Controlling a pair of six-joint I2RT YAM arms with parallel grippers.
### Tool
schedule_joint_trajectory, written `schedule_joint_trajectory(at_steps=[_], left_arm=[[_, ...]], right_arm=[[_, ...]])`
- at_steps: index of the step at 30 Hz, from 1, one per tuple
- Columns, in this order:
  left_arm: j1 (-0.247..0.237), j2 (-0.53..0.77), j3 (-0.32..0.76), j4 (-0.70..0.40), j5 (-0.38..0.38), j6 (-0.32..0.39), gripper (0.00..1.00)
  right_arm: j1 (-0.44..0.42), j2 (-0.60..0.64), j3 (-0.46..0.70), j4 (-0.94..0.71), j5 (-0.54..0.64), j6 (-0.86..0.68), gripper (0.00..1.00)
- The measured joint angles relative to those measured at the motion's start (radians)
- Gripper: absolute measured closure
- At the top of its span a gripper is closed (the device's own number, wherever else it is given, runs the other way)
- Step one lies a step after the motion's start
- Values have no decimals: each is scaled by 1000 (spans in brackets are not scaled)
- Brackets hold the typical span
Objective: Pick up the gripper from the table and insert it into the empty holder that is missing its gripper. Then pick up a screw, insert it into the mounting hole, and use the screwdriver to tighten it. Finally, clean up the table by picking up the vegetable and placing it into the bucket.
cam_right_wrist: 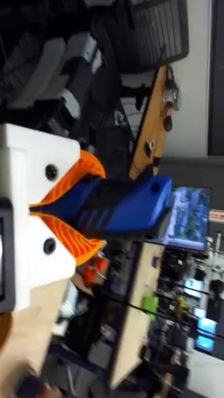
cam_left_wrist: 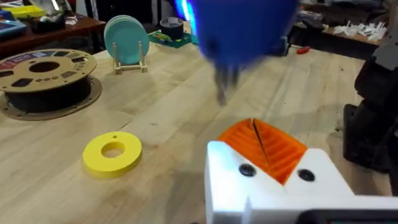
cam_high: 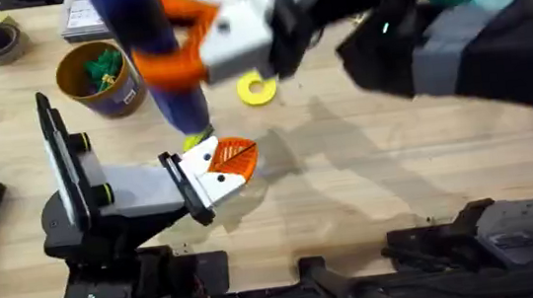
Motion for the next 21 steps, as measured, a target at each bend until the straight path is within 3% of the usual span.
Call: schedule_joint_trajectory(at_steps=[6, 14, 17, 21], left_arm=[[0, 0, 0, 0, 0, 0, 994], [0, 0, 0, 0, 0, 0, 994], [0, 0, 0, 0, 0, 0, 994], [0, 0, 0, 0, 0, 0, 994]], right_arm=[[-26, -1, 168, -65, -18, 49, 979], [-40, -1, 203, -156, -49, 48, 979], [-78, -1, 217, -299, -57, 16, 979], [-171, -1, 274, -658, -52, -89, 979]])
